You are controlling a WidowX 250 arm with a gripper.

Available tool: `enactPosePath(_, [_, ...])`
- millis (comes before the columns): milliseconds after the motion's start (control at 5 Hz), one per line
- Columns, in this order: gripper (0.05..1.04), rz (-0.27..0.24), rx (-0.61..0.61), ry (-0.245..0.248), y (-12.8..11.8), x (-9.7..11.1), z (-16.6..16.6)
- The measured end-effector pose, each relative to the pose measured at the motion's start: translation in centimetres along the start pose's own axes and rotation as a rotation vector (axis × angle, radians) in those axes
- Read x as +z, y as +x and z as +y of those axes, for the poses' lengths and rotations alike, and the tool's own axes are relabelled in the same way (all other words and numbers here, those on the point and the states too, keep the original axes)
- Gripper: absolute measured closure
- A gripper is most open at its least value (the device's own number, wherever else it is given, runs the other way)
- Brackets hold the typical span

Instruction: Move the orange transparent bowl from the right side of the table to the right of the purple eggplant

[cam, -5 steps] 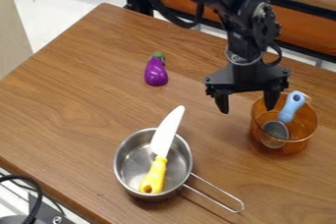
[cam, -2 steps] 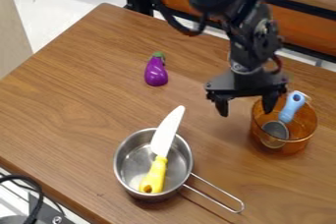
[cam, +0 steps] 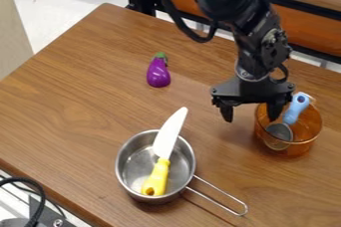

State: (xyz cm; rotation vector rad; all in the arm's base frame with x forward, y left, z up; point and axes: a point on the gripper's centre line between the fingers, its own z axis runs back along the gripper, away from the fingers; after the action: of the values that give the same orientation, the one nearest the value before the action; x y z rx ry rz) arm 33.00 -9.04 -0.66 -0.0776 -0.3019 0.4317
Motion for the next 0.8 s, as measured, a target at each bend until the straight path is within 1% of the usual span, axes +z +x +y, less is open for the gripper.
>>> enactPosePath(200, [0.123, 0.013, 0.000, 0.016, -0.34, -0.52, 0.12])
enactPosePath(400, [0.359, 0.052, 0.005, 0.005, -0.32, -0.80, -0.22])
enactPosePath(600, [0.660, 0.077, 0.010, 0.012, -0.28, -1.29, -0.17])
enactPosePath(800, [0.870, 0.087, 0.017, 0.000, 0.15, -1.23, -0.23])
